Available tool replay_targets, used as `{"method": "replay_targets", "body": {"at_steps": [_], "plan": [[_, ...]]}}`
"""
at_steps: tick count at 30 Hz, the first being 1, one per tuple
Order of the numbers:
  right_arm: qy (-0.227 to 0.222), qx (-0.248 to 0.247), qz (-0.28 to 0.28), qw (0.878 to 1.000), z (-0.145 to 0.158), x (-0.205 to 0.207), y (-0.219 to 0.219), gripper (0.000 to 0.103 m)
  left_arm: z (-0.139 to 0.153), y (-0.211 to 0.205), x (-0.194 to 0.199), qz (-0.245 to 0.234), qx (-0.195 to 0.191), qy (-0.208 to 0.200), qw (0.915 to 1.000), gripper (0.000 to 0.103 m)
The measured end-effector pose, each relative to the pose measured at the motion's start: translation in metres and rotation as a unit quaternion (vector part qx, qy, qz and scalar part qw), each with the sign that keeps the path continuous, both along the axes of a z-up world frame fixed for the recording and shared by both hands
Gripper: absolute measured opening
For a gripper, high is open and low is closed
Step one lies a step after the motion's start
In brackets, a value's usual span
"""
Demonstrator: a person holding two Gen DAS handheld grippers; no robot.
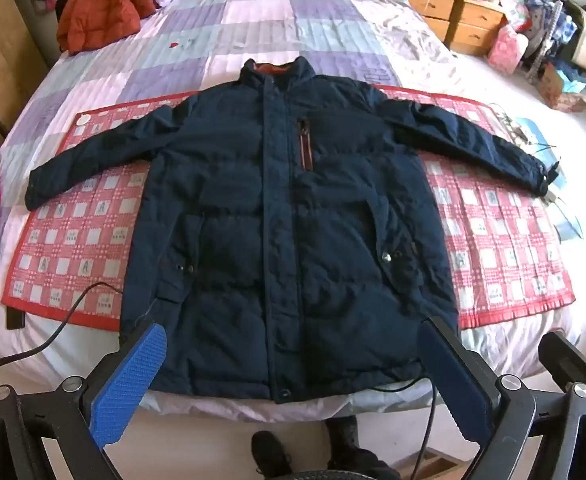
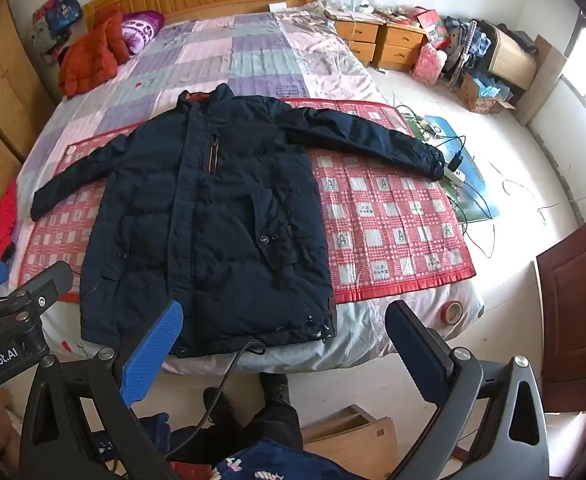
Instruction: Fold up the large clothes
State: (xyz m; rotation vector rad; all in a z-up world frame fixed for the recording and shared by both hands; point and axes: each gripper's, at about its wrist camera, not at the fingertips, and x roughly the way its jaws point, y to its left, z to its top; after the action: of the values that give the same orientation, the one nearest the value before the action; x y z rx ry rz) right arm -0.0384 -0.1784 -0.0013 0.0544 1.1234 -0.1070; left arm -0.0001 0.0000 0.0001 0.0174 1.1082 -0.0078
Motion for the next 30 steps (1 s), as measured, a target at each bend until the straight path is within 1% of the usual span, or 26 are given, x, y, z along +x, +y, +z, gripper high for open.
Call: {"method": "replay_targets", "body": {"at_steps": [12, 13, 15, 18, 19, 23, 24, 27, 28, 30], "plan": [[0.000, 0.002, 0.000, 1.000, 0.000, -0.002, 0.004, 0.103, 0.000, 0.000, 0.001, 0.000, 0.001, -0.003, 1.0000, 0.103], [-0.001, 0.002, 0.000, 1.000, 0.000, -0.002, 0.005, 0.103, 0.006, 0.003, 0.003, 0.000, 0.001, -0.004, 1.0000, 0.103], [-0.001, 0.003, 0.000, 1.000, -0.001, -0.003, 0.005, 0.103, 0.007, 0.003, 0.003, 0.000, 0.002, -0.004, 1.0000, 0.103], [-0.003, 0.000, 0.002, 1.000, -0.001, -0.003, 0.007, 0.103, 0.018, 0.010, 0.009, 0.001, 0.001, -0.006, 1.0000, 0.103], [-0.004, 0.000, 0.002, 1.000, 0.002, -0.003, 0.009, 0.103, 0.022, 0.015, 0.005, 0.002, 0.001, -0.007, 1.0000, 0.103], [-0.006, -0.002, 0.001, 1.000, 0.005, 0.001, 0.014, 0.103, 0.025, 0.019, 0.006, 0.002, 0.001, -0.008, 1.0000, 0.103], [-0.007, -0.002, 0.001, 1.000, 0.007, -0.001, 0.017, 0.103, 0.021, 0.018, 0.005, 0.002, 0.001, -0.009, 1.0000, 0.103], [-0.007, -0.001, 0.001, 1.000, 0.007, -0.002, 0.016, 0.103, 0.023, 0.020, 0.006, 0.002, 0.002, -0.010, 0.9999, 0.103], [-0.007, -0.001, 0.001, 1.000, 0.007, -0.001, 0.017, 0.103, 0.015, 0.023, 0.006, 0.003, 0.002, -0.012, 0.9999, 0.103], [-0.009, -0.001, 0.001, 1.000, 0.006, -0.002, 0.016, 0.103, 0.015, 0.028, 0.007, 0.003, 0.001, -0.013, 0.9999, 0.103]]}}
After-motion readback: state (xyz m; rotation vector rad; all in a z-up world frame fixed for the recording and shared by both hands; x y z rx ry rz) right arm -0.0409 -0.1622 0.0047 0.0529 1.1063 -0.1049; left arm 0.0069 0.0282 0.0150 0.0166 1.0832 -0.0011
